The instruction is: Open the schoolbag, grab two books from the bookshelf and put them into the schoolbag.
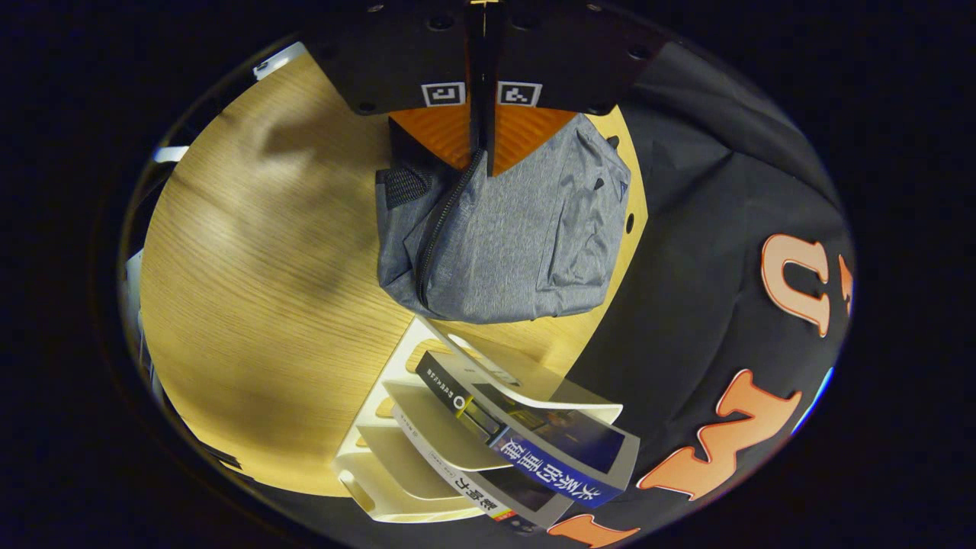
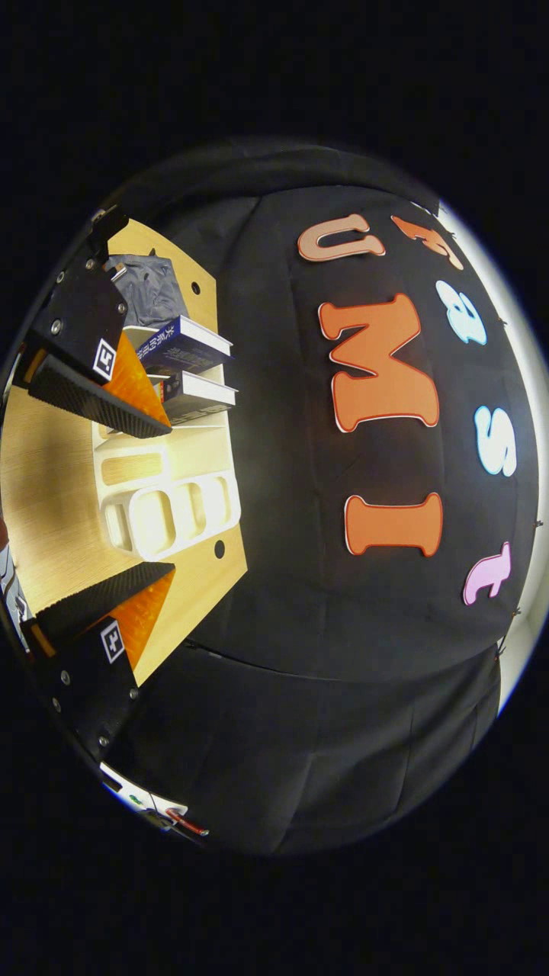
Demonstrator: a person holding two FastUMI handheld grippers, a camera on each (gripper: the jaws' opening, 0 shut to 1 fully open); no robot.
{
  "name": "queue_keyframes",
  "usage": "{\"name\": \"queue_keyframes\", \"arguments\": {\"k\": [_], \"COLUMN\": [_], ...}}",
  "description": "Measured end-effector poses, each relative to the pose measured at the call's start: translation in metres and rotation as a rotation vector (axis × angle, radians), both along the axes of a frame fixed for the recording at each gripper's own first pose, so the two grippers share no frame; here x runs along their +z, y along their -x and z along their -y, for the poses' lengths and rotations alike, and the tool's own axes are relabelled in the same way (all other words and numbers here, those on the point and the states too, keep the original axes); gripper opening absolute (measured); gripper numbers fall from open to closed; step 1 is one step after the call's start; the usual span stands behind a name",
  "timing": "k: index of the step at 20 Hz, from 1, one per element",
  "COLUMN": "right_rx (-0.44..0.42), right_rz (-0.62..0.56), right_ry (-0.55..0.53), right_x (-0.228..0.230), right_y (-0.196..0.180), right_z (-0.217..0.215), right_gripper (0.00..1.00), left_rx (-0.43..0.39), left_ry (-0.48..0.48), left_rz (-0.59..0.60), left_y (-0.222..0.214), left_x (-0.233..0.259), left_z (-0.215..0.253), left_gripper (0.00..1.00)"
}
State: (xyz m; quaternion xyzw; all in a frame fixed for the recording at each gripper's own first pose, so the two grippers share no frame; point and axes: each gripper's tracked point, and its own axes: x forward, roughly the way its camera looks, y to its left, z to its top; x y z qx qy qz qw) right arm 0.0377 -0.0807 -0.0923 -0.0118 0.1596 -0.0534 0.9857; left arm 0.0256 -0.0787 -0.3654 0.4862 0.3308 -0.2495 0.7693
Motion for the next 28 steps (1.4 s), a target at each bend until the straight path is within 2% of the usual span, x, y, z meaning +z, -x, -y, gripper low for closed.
{"name": "queue_keyframes", "arguments": {"k": [6,12,15,19,28], "right_rx": [0.007,-0.056,-0.102,-0.138,-0.123], "right_rz": [-0.018,0.008,0.023,0.044,0.069], "right_ry": [-0.027,-0.045,-0.038,-0.028,0.008], "right_x": [0.002,0.002,0.002,0.007,0.028], "right_y": [0.002,0.015,0.023,0.032,0.038], "right_z": [-0.029,-0.046,-0.048,-0.055,-0.081], "right_gripper": [0.98,0.98,0.98,0.98,0.98], "left_rx": [-0.003,0.010,0.016,-0.017,-0.054], "left_ry": [0.093,0.187,0.225,0.240,0.300], "left_rz": [-0.105,-0.127,-0.079,-0.012,0.056], "left_y": [-0.010,-0.043,-0.072,-0.107,-0.144], "left_x": [0.031,0.093,0.131,0.173,0.220], "left_z": [-0.008,-0.024,-0.038,-0.047,-0.043], "left_gripper": [0.01,0.01,0.01,0.00,0.00]}}
